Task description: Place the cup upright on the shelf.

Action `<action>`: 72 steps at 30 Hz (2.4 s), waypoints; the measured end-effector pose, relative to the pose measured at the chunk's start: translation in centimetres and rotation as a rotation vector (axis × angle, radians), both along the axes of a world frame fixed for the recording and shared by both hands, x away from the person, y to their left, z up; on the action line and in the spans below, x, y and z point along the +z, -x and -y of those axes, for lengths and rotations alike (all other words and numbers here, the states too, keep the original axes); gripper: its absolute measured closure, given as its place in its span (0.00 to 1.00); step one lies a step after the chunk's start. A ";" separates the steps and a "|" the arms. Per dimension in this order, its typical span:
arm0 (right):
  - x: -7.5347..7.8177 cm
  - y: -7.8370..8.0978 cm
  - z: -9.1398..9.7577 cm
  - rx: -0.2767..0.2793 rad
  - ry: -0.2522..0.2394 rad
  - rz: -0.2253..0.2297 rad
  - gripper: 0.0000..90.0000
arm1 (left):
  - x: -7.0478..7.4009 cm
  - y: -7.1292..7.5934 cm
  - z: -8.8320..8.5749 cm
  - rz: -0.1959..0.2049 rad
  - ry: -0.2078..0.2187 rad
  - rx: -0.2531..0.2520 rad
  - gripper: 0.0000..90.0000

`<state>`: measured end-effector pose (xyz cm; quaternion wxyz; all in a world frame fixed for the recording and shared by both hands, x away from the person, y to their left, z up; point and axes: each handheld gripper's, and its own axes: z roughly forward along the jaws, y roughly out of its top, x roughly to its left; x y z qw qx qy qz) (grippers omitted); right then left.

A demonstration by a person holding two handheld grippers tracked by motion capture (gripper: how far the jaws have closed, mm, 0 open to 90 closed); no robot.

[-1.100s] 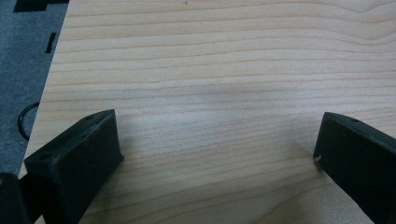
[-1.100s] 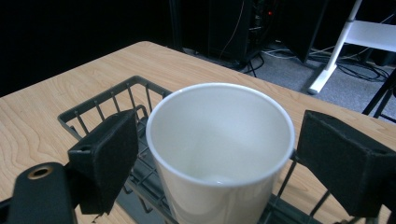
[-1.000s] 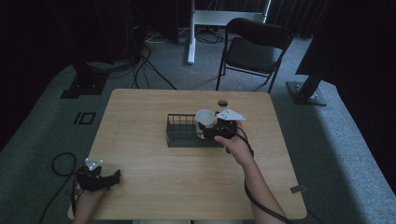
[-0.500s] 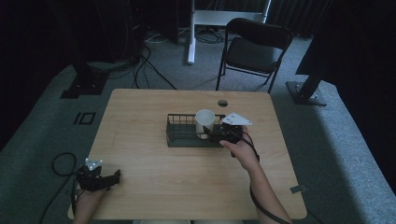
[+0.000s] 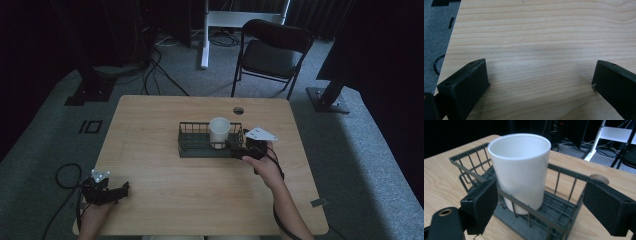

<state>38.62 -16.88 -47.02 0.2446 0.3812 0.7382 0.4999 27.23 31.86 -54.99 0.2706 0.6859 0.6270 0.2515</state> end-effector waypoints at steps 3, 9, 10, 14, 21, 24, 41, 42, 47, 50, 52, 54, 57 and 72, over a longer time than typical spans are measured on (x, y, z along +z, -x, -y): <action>-0.4 0.2 0.4 -0.008 0.004 -0.007 0.14 | 0.0 0.0 0.0 0.000 0.000 0.000 0.01; -1.3 0.5 1.1 -0.020 0.016 -0.029 0.14 | 0.0 0.0 0.0 0.000 0.000 0.000 0.01; -1.4 0.6 1.2 -0.022 0.019 -0.032 0.14 | 0.0 0.0 0.0 0.000 0.000 0.000 0.01; -2.3 0.8 1.8 -0.031 0.022 -0.046 0.14 | 0.0 0.0 0.0 0.000 0.000 0.000 0.01; -3.8 1.2 2.6 -0.046 0.039 -0.084 0.14 | 0.0 0.0 0.0 0.000 0.000 0.000 0.01; -4.3 1.3 2.9 -0.049 0.044 -0.096 0.14 | 0.0 0.0 0.0 0.001 0.000 0.000 0.01; -6.4 1.8 5.2 -0.107 0.088 -0.144 0.14 | 0.0 0.0 0.0 0.001 0.000 0.000 0.01; -6.5 1.8 5.3 -0.113 0.085 -0.147 0.14 | 0.0 0.0 0.0 0.000 0.000 0.000 0.01; -6.9 2.1 6.1 -0.135 0.100 -0.157 0.14 | 0.0 0.0 0.0 0.000 0.000 0.000 0.01; -7.3 2.3 6.6 -0.150 0.100 -0.175 0.14 | 0.0 0.0 0.0 0.000 0.000 0.000 0.01; -7.4 2.5 7.0 -0.167 0.112 -0.182 0.14 | 0.0 0.0 0.0 0.000 0.000 0.000 0.01; -7.5 2.6 7.3 -0.182 0.121 -0.188 0.14 | 0.0 0.0 0.0 0.000 0.000 0.001 0.01; -7.7 2.8 7.8 -0.211 0.126 -0.197 0.14 | 0.0 0.0 0.0 0.000 0.000 0.000 0.01; -8.0 3.5 9.1 -0.347 0.167 -0.291 0.14 | 0.0 0.0 0.0 0.000 0.000 0.000 0.01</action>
